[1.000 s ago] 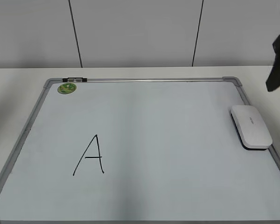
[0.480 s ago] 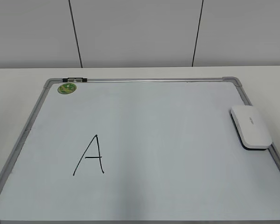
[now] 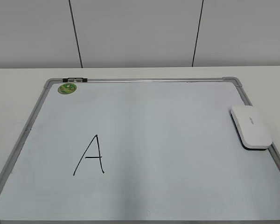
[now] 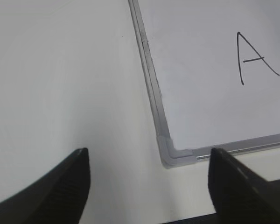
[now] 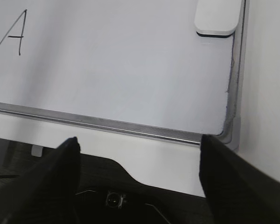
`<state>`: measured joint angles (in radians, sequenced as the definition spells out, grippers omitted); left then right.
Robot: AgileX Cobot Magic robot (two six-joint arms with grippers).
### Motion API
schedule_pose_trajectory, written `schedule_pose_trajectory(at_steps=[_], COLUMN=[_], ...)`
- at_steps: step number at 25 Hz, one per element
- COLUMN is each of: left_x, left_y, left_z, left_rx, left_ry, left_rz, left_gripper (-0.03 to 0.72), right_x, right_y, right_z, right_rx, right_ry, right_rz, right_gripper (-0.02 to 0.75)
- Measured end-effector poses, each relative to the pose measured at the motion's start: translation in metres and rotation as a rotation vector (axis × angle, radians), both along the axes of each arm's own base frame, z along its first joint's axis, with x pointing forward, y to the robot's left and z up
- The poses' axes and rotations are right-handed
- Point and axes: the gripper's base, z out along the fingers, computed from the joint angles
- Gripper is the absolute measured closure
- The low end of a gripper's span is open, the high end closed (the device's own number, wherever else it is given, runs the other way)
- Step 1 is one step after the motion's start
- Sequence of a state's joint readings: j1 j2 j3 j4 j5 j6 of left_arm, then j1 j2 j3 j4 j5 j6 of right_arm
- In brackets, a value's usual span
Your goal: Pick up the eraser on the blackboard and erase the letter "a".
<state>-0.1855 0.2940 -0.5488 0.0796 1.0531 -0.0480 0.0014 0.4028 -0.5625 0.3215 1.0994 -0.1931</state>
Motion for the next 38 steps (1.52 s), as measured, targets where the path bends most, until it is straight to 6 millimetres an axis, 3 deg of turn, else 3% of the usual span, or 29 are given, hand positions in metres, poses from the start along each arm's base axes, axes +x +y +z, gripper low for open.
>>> schedule_pose_trajectory(at_steps=[4, 9, 38], left_x=[-0.009, -0.009, -0.010], left_y=[0.002, 0.004, -0.002], left_z=[-0.007, -0.007, -0.009], left_rx=[-0.002, 0.000, -0.076], left_ry=[-0.005, -0.005, 0.023], left_rz=[0.002, 0.014, -0.014], left_gripper=[0.109, 0.109, 0.109], right_x=[-0.015, -0.025, -0.025], right_y=[-0.007, -0.019, -0.024], right_z=[-0.012, -0.013, -0.013], right_rx=[-0.075, -0.145, -0.170], right_ry=[-0.051, -0.100, -0.100], right_rz=[-0.029, -0.148, -0.202], right_gripper=[0.150, 0.150, 0.150])
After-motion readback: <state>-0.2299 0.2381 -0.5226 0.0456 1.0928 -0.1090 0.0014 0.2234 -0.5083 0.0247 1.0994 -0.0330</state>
